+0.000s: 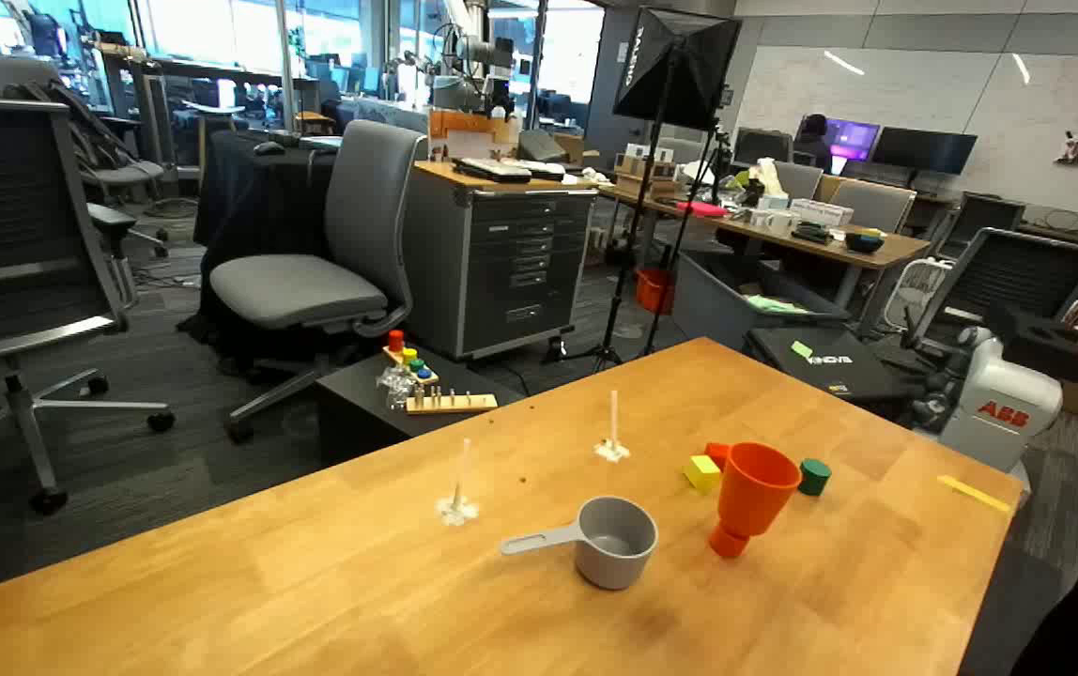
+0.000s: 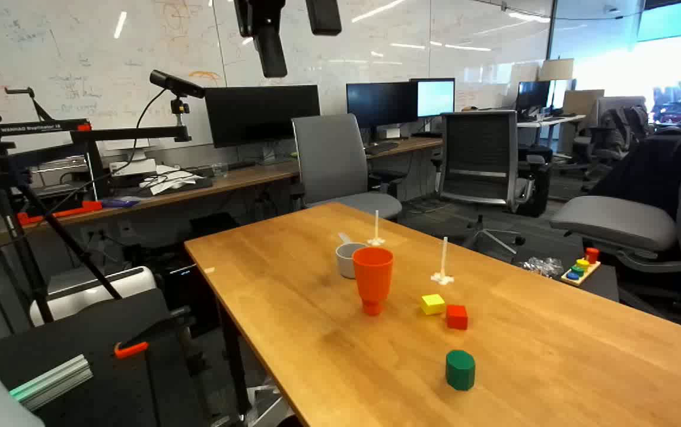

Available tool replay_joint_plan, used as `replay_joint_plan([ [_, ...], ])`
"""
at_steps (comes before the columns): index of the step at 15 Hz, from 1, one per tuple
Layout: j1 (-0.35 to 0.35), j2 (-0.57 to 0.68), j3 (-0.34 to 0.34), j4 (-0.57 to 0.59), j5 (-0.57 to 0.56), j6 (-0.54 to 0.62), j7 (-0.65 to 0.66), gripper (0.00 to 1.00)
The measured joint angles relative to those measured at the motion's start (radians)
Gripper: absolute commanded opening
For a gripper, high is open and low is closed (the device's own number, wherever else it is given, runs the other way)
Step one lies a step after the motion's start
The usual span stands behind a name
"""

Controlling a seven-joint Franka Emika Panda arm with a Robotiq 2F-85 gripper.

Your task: Put the blocks in the gray pot one at a time

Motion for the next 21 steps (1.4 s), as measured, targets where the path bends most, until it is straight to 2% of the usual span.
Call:
replay_joint_plan([
  [11,0.001,0.002,-0.002,0.001,0.010,0.013,0.023,1.00],
  [15,-0.007,0.117,-0.019,-0.002,0.067,0.167,0.195,1.00],
  [18,-0.047,0.280,-0.034,0.010,0.083,0.337,0.309,1.00],
  [21,-0.085,0.455,-0.050,0.069,0.111,0.466,0.400,1.00],
])
